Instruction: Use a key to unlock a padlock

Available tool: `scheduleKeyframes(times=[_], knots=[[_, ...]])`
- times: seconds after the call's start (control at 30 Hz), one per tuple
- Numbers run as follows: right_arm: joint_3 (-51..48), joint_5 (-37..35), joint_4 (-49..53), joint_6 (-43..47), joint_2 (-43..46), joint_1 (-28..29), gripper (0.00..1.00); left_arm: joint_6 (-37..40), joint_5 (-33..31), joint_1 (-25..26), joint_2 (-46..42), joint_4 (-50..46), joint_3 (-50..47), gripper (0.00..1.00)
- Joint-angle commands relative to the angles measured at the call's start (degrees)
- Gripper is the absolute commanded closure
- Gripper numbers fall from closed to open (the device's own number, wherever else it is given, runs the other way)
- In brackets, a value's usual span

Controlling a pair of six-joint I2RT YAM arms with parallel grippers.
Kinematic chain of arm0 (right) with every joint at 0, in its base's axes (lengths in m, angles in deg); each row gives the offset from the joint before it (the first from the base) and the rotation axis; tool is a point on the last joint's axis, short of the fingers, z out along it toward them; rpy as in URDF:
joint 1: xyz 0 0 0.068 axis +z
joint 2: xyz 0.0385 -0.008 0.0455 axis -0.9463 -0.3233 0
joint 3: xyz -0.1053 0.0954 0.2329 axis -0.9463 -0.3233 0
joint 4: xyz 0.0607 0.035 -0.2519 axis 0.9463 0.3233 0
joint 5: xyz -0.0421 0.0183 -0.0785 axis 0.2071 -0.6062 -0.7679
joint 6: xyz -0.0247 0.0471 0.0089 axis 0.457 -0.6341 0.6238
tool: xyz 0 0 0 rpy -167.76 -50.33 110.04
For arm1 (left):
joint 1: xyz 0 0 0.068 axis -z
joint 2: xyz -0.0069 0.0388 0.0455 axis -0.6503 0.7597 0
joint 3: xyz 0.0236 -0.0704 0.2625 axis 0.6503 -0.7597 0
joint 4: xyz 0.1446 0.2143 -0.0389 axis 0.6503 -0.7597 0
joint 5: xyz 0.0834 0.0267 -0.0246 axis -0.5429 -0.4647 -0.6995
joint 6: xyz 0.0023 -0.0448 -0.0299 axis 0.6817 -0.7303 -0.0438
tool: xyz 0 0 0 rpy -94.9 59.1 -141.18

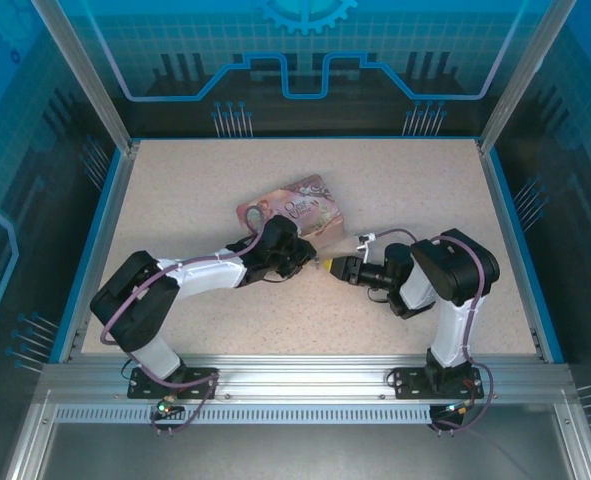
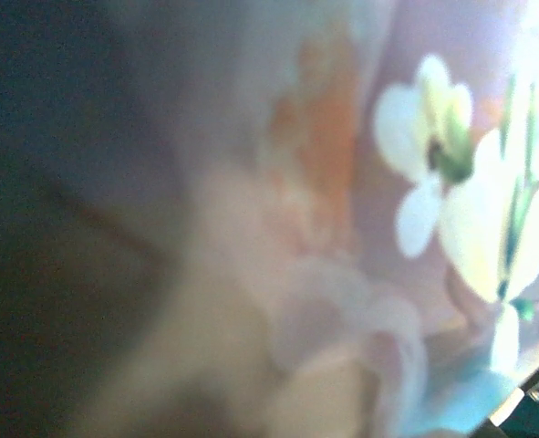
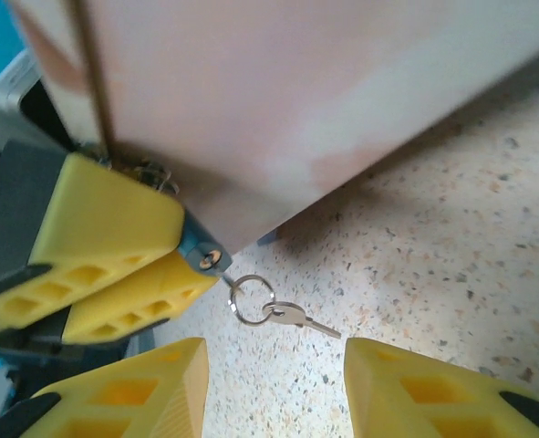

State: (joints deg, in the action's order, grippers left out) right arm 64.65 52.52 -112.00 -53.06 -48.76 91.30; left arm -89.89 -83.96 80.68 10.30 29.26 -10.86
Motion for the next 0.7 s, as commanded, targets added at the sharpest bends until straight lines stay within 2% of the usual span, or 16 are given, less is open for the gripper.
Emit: scheduleKeyframes(times=[0.0,0.67], knots=[[0.76,3.77,-1.88,10.65,1.68,-0.65,0.56,-2.30,3.37,-0.05,-2.48,0.92,1.82,1.00],[6.11,5.39,-2.38,10.90,-3.15,0.71,0.62,-2.19,3.59,0.00,-2.31,0.58,2.73,1.00]])
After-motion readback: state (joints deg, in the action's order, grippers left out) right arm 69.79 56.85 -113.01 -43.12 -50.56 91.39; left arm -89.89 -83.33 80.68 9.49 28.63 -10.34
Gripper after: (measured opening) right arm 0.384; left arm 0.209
